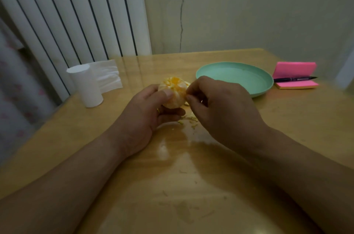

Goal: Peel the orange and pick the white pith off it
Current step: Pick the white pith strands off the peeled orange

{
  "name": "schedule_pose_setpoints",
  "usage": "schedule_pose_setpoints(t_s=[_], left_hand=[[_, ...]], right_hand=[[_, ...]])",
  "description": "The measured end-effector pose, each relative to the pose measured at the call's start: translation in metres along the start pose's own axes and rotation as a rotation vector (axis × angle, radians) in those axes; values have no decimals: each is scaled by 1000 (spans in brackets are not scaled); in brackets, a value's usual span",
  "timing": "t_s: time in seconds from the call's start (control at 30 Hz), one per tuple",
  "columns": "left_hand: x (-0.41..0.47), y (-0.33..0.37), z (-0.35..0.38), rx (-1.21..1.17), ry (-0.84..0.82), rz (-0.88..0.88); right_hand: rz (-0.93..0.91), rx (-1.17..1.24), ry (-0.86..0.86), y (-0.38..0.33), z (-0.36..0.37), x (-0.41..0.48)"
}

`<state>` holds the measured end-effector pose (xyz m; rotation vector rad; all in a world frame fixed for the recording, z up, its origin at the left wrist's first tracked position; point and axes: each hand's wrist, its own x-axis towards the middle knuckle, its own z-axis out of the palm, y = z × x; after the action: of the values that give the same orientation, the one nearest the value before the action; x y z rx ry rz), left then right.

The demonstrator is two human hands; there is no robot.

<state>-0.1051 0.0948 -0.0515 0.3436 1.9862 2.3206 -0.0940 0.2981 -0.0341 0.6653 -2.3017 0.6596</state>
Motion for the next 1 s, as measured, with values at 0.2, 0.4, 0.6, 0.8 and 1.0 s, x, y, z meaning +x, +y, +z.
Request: schedule_pose_setpoints(t_s=[0.2, 0.4, 0.6, 0.8, 1.0], left_hand=[[-4, 2, 0, 218, 43, 71], [-7, 3, 4, 239, 24, 106], [-5, 0, 4, 135, -23, 83], [-4, 0, 5, 46, -65, 57], [-3, 1, 5, -16, -90, 37]], right_hand=[[-89, -134, -37, 2, -2, 4], [-17, 32, 35, 0, 2, 3], [65, 221, 42, -1, 3, 0], [119, 339, 46, 0, 3, -1], [144, 395, 54, 2, 4, -1]])
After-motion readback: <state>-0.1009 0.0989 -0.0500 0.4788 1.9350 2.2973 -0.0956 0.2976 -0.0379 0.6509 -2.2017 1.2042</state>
